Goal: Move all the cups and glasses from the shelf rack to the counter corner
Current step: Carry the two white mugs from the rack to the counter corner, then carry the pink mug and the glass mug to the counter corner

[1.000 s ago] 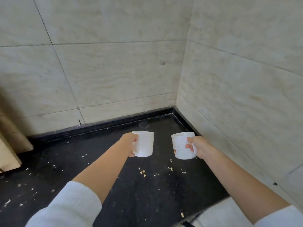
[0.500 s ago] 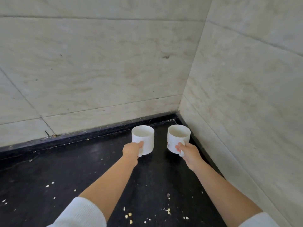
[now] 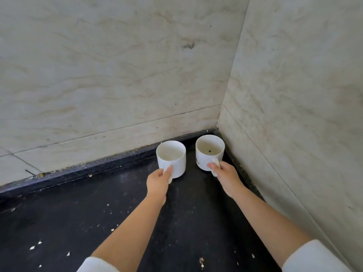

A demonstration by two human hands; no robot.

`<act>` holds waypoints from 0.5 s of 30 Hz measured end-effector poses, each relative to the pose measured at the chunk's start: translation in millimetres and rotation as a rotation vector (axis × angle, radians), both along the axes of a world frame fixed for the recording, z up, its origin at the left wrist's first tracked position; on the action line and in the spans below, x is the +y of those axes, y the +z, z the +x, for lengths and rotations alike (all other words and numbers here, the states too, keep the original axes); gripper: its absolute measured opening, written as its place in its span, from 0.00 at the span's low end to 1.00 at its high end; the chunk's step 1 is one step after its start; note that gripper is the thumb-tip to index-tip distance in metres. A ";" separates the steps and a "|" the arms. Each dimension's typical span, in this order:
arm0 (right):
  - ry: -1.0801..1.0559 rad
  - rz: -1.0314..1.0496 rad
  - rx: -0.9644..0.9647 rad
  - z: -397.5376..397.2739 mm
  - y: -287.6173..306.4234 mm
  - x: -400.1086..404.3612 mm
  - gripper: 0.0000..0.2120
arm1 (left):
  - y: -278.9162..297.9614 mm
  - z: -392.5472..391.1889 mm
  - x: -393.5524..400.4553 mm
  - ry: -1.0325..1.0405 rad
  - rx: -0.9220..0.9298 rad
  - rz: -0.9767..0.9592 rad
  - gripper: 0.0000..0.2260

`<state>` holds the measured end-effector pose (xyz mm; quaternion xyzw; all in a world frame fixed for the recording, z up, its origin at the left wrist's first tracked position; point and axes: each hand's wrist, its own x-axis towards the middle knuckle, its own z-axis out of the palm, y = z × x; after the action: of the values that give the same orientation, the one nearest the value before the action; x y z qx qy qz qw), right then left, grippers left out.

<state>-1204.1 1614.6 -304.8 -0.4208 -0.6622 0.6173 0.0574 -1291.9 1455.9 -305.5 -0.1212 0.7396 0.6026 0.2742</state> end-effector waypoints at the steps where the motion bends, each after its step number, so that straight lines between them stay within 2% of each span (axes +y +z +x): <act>1: 0.005 0.009 0.007 -1.2 -1.1 2.5 0.13 | -1.8 -1.0 2.4 -0.009 0.011 0.001 0.12; 4: 0.035 0.030 0.011 -3.5 -5.6 5.7 0.08 | -4.3 -4.2 7.5 -0.017 0.040 0.010 0.13; 7: 0.043 0.065 -0.040 -5.9 -9.3 5.4 0.10 | -8.1 -6.9 10.2 -0.047 0.080 -0.039 0.14; 11: 0.039 0.126 -0.137 -10.9 -8.2 3.5 0.14 | -13.1 -4.5 10.0 -0.153 0.165 -0.206 0.10; 15: 0.030 0.120 -0.188 -9.9 -1.7 4.0 0.09 | -8.6 0.6 4.1 -0.229 0.194 -0.393 0.16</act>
<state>-1214.1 1618.6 -306.5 -0.4626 -0.7067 0.5353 0.0108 -1291.4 1460.1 -314.1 -0.0292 0.8745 0.4209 0.2395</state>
